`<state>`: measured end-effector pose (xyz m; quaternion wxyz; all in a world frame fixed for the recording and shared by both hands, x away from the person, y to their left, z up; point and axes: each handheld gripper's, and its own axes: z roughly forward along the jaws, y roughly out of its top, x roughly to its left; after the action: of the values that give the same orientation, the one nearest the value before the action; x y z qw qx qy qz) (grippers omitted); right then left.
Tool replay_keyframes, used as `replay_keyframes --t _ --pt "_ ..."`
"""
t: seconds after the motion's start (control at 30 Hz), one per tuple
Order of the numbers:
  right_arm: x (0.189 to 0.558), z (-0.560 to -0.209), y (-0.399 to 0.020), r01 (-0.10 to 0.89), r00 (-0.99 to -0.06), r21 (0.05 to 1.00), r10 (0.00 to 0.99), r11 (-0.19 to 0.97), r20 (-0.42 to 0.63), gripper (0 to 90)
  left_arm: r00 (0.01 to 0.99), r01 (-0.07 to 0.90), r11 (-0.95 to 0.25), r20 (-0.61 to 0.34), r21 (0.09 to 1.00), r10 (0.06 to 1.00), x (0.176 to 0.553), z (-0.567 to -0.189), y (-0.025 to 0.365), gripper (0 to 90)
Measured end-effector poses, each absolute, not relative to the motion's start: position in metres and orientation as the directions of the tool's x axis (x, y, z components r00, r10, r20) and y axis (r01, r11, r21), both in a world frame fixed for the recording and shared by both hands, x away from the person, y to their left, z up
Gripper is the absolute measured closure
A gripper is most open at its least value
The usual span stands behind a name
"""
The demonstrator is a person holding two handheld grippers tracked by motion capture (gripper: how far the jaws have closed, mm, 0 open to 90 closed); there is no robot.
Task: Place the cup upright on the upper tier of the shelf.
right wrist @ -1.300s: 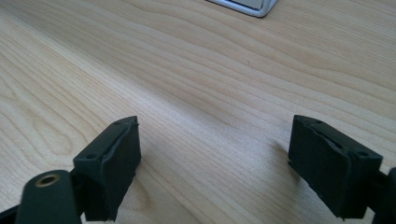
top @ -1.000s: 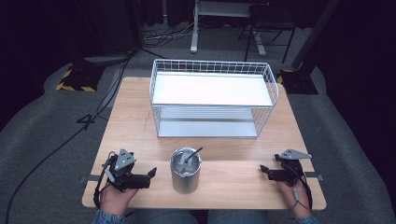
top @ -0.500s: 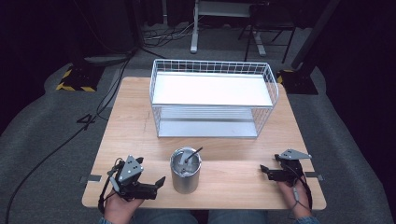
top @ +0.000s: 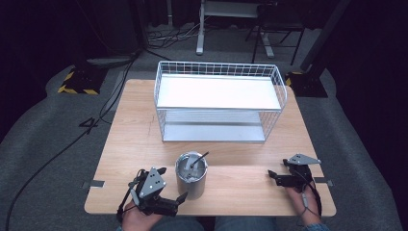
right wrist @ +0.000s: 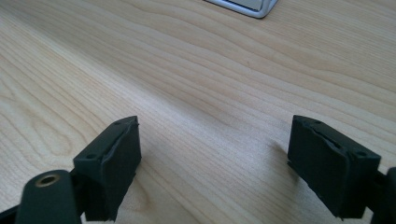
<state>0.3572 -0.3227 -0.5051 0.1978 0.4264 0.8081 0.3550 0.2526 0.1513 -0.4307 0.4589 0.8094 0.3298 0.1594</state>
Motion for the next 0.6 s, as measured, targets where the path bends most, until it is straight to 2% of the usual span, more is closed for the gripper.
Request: replay_keyframes --t 0.23,0.6 --pt "0.357 -0.505 -0.323 0.547 -0.559 0.743 0.829 0.386 -0.018 17.7 0.733 0.409 -0.321 -0.097 0.854 0.674 0.257 -0.439 0.146 0.0" --pt "0.357 -0.505 -0.322 0.545 -0.559 0.743 0.829 0.388 -0.023 17.8 0.754 0.406 -0.309 -0.123 0.86 0.646 0.265 -0.457 0.135 0.0"
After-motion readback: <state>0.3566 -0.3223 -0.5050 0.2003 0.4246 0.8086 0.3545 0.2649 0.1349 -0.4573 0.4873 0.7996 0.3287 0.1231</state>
